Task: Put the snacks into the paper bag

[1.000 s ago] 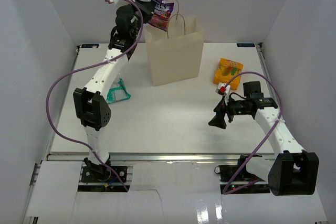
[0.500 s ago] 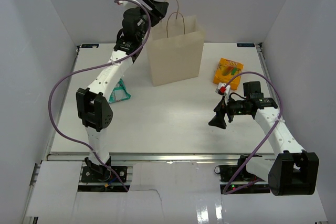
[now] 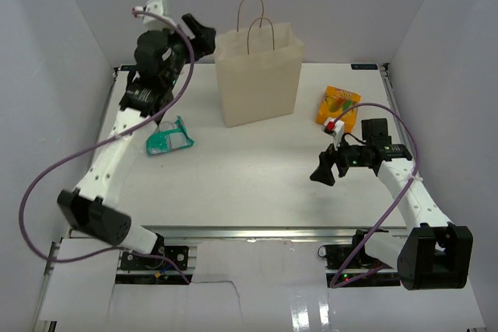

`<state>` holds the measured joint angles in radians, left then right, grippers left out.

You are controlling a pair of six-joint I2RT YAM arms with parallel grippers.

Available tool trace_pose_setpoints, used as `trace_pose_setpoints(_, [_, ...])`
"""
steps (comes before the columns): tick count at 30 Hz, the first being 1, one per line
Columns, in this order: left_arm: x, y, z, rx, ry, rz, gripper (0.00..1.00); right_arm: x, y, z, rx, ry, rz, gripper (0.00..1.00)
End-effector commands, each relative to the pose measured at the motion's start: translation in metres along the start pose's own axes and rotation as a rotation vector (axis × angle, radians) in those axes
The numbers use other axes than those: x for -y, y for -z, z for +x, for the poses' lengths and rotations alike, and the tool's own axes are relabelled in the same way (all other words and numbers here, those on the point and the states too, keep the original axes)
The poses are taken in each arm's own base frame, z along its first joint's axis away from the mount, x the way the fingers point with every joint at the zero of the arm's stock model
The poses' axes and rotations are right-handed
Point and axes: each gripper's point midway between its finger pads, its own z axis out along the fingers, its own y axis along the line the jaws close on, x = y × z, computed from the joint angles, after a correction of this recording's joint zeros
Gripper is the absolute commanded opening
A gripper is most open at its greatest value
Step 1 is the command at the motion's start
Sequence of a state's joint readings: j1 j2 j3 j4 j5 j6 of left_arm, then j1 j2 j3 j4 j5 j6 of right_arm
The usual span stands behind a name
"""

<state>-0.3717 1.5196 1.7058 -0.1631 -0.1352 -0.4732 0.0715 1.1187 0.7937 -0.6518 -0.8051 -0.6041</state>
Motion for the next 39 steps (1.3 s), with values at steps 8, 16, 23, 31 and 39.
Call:
trace_pose_setpoints(8, [-0.125,0.156,0.122,-0.31,0.054,-0.338,0.91,0.146,0.052,-0.056,0.083,-0.2,0.696,0.9])
trace_pose_setpoints(16, [-0.135,0.213,0.173,-0.374,0.202,-0.328,0.91,0.245,0.062,-0.08,0.167,-0.61,0.934,0.92])
trace_pose_setpoints(23, [-0.141,0.234,0.19,-0.39,0.274,-0.357,0.91,0.303,0.068,-0.058,0.183,-0.774,0.974,1.0])
trace_pose_setpoints(31, [-0.142,0.236,0.192,-0.414,0.272,-0.378,0.91,0.337,0.045,-0.026,0.163,-0.792,0.794,0.86])
trace_pose_setpoints(39, [-0.142,0.23,0.196,-0.448,0.275,-0.387,0.91,0.338,0.015,-0.017,0.142,-0.764,0.648,0.8])
